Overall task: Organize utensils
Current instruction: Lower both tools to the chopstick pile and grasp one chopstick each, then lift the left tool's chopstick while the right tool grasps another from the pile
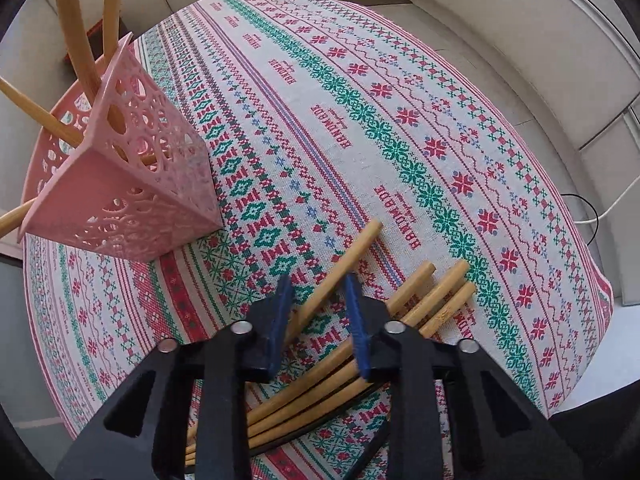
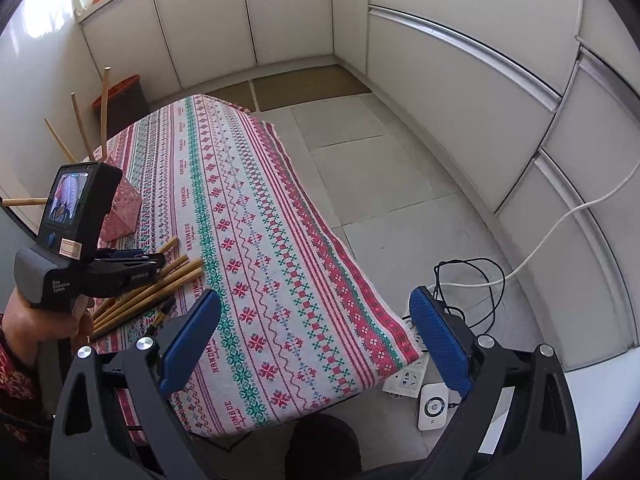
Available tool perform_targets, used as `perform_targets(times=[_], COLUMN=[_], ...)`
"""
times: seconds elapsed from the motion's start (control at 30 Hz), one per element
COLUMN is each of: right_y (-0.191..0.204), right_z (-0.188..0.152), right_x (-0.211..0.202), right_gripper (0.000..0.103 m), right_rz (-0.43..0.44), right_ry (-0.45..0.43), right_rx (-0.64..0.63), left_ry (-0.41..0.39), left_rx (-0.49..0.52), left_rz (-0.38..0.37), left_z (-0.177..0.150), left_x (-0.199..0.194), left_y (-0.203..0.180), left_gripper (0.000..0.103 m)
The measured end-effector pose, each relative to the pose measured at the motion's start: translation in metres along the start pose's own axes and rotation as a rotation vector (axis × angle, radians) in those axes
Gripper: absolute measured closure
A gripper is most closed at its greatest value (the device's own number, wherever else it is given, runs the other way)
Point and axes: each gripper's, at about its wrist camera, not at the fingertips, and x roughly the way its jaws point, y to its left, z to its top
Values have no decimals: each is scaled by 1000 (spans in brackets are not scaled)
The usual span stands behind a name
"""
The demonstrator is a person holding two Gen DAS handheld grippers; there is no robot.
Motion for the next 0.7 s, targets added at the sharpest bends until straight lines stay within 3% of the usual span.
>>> perform_targets(times=[0.2,0.4,0.47,0.53,0.7], right_y=[-4,-2,9,28,76], right_z=[2,5,8,14,23], right_x=[7,35,42,53,88], right_gripper=[11,11,17,32,59], right_rz=[35,182,227,251,220], right_ry=[38,209,238,272,350], right_rx=[61,255,301,330,340], left_ry=[-132,-334,-392,-439,-550], left_rx=[107,194,202,200,146], left_rz=[-39,-86,-92,-88,-74], left_z=[-17,-50,-63,-78,-113], left_x=[-11,-82,-108,-132,-181], left_y=[3,8,10,13,29], left_gripper=[92,94,95,95,95])
